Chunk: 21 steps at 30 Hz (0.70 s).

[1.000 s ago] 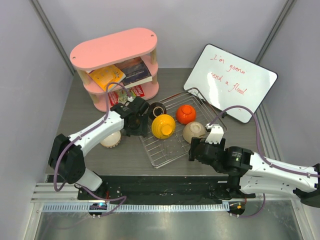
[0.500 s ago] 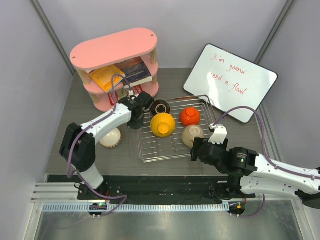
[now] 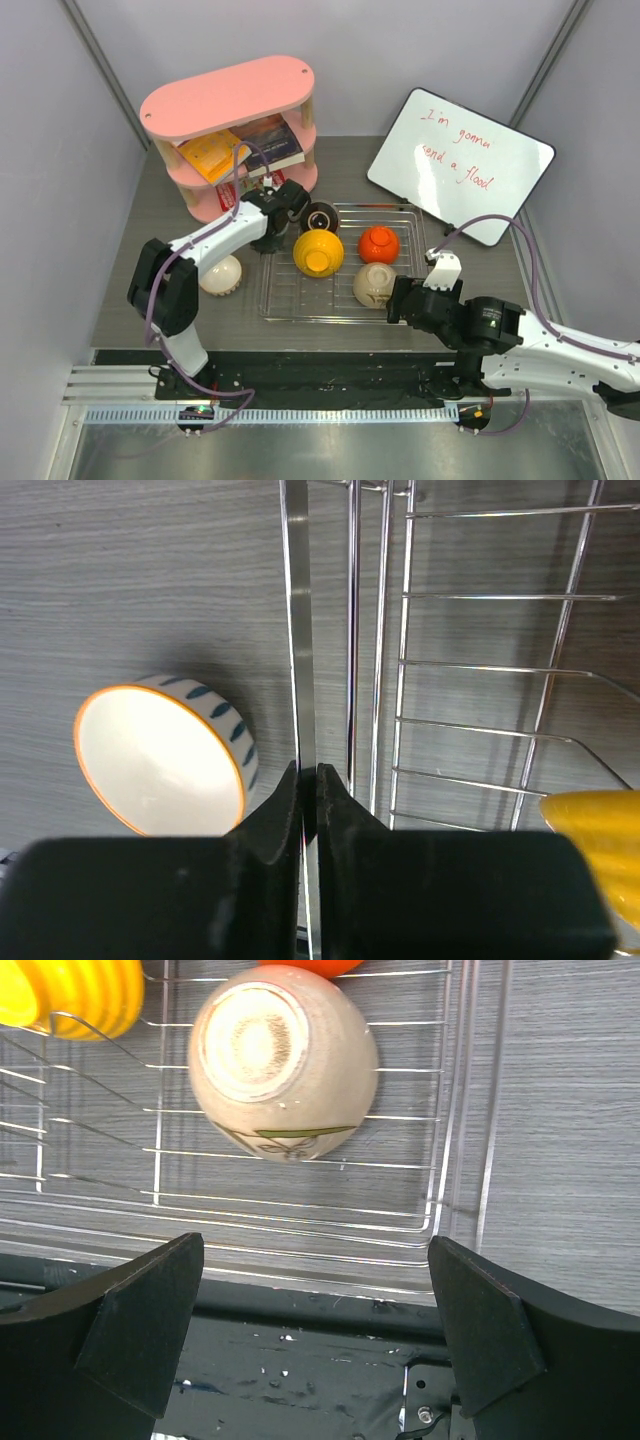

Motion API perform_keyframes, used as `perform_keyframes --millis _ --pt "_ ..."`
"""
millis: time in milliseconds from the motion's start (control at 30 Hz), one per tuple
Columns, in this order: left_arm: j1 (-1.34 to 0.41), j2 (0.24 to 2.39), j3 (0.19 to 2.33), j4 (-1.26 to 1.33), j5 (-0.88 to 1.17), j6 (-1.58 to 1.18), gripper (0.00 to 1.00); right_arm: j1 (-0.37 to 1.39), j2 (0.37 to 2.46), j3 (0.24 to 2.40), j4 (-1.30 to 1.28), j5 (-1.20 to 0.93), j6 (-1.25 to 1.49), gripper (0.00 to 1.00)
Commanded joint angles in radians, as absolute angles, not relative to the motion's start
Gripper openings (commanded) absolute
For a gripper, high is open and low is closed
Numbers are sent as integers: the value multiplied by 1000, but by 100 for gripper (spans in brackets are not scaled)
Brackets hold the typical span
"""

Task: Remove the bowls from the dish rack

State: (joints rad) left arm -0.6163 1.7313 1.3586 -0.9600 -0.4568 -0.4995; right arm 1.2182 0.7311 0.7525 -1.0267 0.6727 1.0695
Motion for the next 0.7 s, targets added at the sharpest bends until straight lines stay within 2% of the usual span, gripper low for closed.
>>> perform_keyframes --millis 0,67,100,133,167,333,467,567,667 --pt "-577 1763 1405 -1019 -537 -403 11 1220 739 764 -1025 707 1078 100" --pt "-577 1753 1414 -1020 -537 -405 37 1220 735 764 -1026 712 1080 100" --pt "-577 1743 1414 -1014 -532 -406 42 1220 732 764 -1026 712 1078 100" --pt "-575 1720 1413 -1005 -531 -411 52 1220 730 764 -1026 713 1078 100" --pt "-575 1706 1407 -999 -531 -414 55 1220 730 764 -1025 716 1080 100" --pt "-575 1646 1405 -983 -499 -420 59 1220 755 770 -1022 718 1075 100" --pt "-575 1550 1387 -934 -358 -391 60 1220 782 779 -1017 716 1069 100" --pt "-577 1481 1343 -847 -108 -339 62 1220 795 779 -1008 716 1058 100" --pt "-577 1405 1280 -741 79 -319 70 1220 805 776 -997 715 1057 100"
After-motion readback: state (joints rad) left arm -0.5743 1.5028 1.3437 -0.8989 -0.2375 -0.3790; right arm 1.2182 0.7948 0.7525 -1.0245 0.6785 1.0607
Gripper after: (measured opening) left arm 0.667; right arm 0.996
